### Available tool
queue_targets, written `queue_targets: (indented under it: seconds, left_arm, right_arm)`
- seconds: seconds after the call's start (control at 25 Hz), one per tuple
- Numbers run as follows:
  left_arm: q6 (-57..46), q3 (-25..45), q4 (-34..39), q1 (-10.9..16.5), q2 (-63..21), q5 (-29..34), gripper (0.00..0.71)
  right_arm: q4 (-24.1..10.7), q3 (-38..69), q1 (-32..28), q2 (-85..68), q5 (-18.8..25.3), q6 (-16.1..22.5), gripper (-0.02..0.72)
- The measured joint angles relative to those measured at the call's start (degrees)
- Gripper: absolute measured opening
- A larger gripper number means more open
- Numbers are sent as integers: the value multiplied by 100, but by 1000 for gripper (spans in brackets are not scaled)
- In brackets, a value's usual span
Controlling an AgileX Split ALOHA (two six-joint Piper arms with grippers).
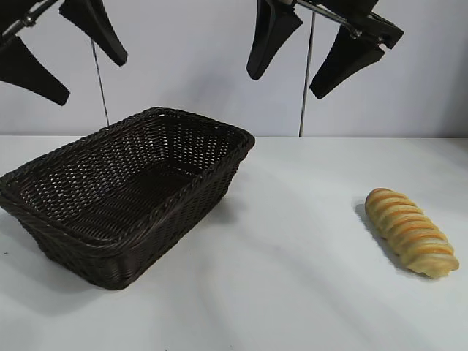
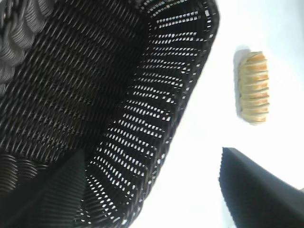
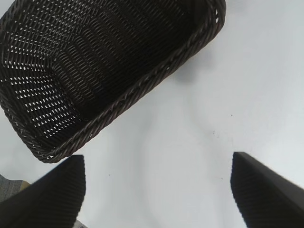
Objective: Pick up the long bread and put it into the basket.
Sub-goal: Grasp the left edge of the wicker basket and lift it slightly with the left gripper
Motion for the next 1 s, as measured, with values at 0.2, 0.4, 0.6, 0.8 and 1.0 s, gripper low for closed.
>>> queue_targets:
  seconds: [0.2,0.4,0.6,0.8,1.0]
  left_arm:
    - [-692,147,487,0,-132,136,565]
    - [-1409,488,571,0,-133,-30,565]
    - [-2011,1040,565,0,-133,-339,565]
    - [-2346,1563,571,0,-133,-486,565]
    - [-2609,1994,553,0,-133,-848,565]
  right_arm:
    - [0,0,0,0,0,0,601]
    - [-2,0,0,0,0,0,601]
    - [-2,0,0,0,34,0,601]
    - [-2,0,0,0,102,0,601]
    - [-2,0,0,0,135,0,601]
